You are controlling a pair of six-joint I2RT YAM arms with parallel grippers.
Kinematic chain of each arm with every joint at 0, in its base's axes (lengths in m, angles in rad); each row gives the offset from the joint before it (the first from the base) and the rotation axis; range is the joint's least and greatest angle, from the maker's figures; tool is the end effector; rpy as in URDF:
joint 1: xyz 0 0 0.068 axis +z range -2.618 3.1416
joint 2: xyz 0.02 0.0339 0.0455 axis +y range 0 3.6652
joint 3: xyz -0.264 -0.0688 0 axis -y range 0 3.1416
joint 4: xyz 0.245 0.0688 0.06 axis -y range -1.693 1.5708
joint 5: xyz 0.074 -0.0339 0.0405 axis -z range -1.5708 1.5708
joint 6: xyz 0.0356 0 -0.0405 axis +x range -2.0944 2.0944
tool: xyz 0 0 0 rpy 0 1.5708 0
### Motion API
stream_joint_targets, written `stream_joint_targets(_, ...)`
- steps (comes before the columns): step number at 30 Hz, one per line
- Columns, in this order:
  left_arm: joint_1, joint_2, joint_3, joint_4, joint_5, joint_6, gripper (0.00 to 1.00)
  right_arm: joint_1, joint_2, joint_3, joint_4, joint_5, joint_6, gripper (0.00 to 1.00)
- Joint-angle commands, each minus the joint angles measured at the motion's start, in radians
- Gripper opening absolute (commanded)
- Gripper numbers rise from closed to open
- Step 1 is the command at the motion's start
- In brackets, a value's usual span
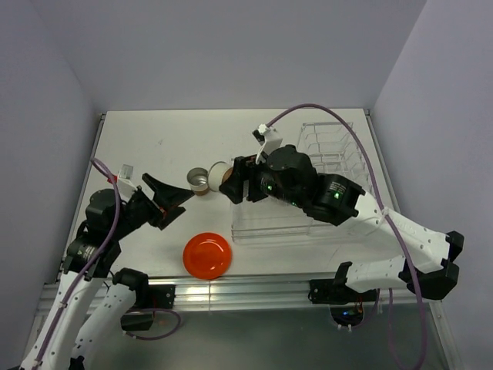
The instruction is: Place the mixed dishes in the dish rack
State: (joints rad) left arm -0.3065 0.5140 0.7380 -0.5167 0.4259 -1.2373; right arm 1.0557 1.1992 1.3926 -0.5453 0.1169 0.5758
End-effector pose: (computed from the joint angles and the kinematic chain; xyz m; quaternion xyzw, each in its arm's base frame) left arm 0.1076 -0.0495 0.3255 -0.2394 0.7577 -0.5282 0.2994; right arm 0.1296 0.2205 0.4278 -0.1621 0.8031 0.3833 0.4265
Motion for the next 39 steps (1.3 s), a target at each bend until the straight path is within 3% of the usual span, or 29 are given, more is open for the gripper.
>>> stream_joint_targets(1,-0.002,0.056,0.054,-0.161,-0.185,0.177,0.99,-0.019,0.069,0.081,-0.279,0.268,-0.031,0.0)
stream_joint_targets(6,0.0,0.207,0.069,-0.131,-0.22,0.225,0.96,-0.06,0.195,0.1,-0.357,0.314,-0.034,0.0)
stream_joint_targets(13,0.004,0.429,0.141,-0.105,-0.306,0.314,0.93,-0.164,0.327,0.086,-0.348,0.261,-0.082,0.0)
stream_joint_targets(19,0.024,0.647,0.218,-0.045,-0.293,0.349,0.91,-0.23,0.436,0.091,-0.334,0.219,-0.132,0.0)
stream_joint_targets(34,0.049,1.004,0.4,0.001,-0.256,0.391,0.86,-0.244,0.513,0.023,-0.309,0.109,-0.175,0.02)
stream_joint_targets(39,0.049,1.1,0.454,-0.016,-0.263,0.404,0.83,-0.244,0.527,0.02,-0.305,0.089,-0.179,0.09)
